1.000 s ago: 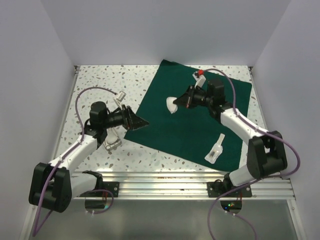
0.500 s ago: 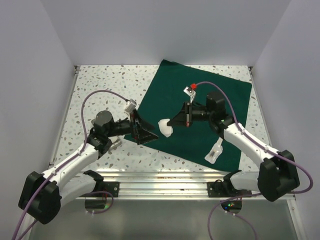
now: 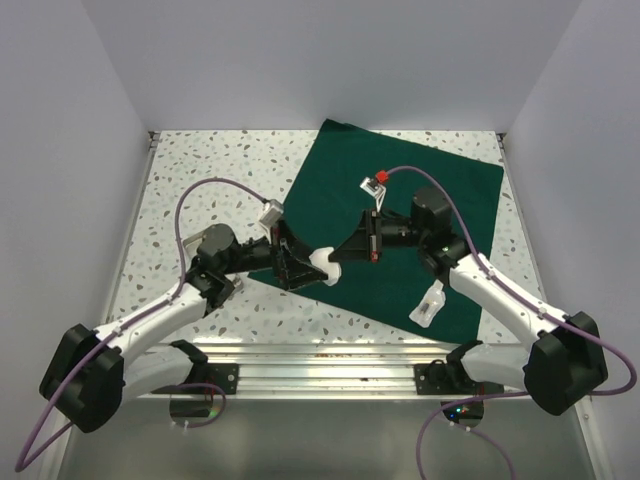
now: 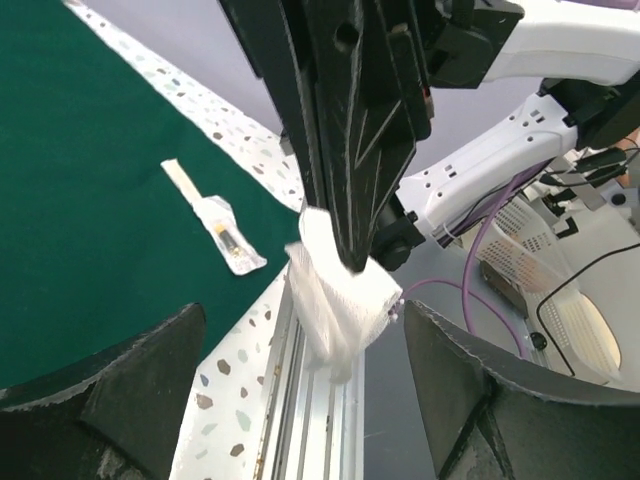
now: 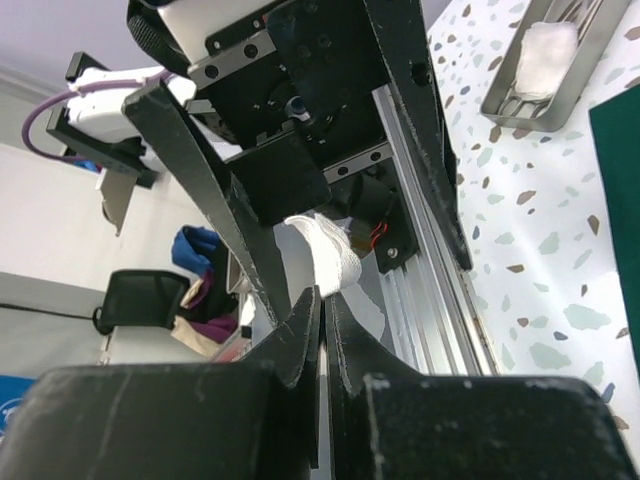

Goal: Prepare the surgical pack

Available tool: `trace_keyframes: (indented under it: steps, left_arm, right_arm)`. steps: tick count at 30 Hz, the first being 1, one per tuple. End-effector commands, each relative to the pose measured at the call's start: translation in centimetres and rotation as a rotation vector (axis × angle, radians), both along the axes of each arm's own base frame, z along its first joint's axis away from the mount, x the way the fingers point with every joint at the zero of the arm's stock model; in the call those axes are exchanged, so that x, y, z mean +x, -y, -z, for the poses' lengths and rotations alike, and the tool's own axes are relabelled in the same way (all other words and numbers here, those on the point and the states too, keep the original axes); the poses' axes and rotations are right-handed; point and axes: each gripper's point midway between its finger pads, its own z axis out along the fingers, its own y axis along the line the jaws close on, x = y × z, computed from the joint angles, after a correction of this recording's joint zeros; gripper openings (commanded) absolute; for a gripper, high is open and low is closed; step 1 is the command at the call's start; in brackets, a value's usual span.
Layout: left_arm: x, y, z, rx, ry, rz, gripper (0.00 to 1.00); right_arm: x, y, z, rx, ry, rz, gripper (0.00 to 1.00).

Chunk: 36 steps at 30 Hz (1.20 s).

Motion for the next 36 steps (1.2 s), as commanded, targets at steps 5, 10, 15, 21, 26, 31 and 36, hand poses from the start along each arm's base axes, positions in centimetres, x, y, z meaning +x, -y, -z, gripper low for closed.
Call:
trace_keyframes:
  steps: [5, 10, 15, 21, 26, 31, 36]
  left_arm:
    - [-1.0, 0.8, -3.1, -0.123, 0.044, 0.081, 0.53]
    - [0.2, 0.9, -0.7, -0.002, -0.048, 0.048, 0.0]
    - [6.4, -3.3, 2.5, 0.199, -0.171, -0.236, 0.0]
    - [10.7, -13.3, 9.2, 0.606, -0.423, -0.594, 0.0]
    - [11.4, -19.5, 11.6, 0.795, -0.525, -0.78, 0.0]
    - [7.2, -21.7, 15.9, 0.935, -0.734, -0.724, 0.0]
    - [6.9, -22.4, 17.6, 0.888, -0.824, -0.701, 0.0]
  right_arm:
    - [-0.9, -0.2, -0.5, 0.006, 0.037, -0.031, 0.0]
    - [0.8, -0.1, 0.4, -0.086, 0.047, 0.048, 0.15]
    - [6.8, 4.0, 4.7, -0.469, 0.055, 0.357, 0.79]
    - [10.2, 9.5, 7.9, -0.615, -0.032, 0.524, 0.89]
    - [7.6, 9.3, 8.6, -0.567, -0.155, 0.527, 0.89]
    - [3.5, 10.4, 8.5, -0.683, -0.314, 0.432, 0.89]
    - [2.7, 11.5, 6.1, -0.751, -0.285, 0.423, 0.89]
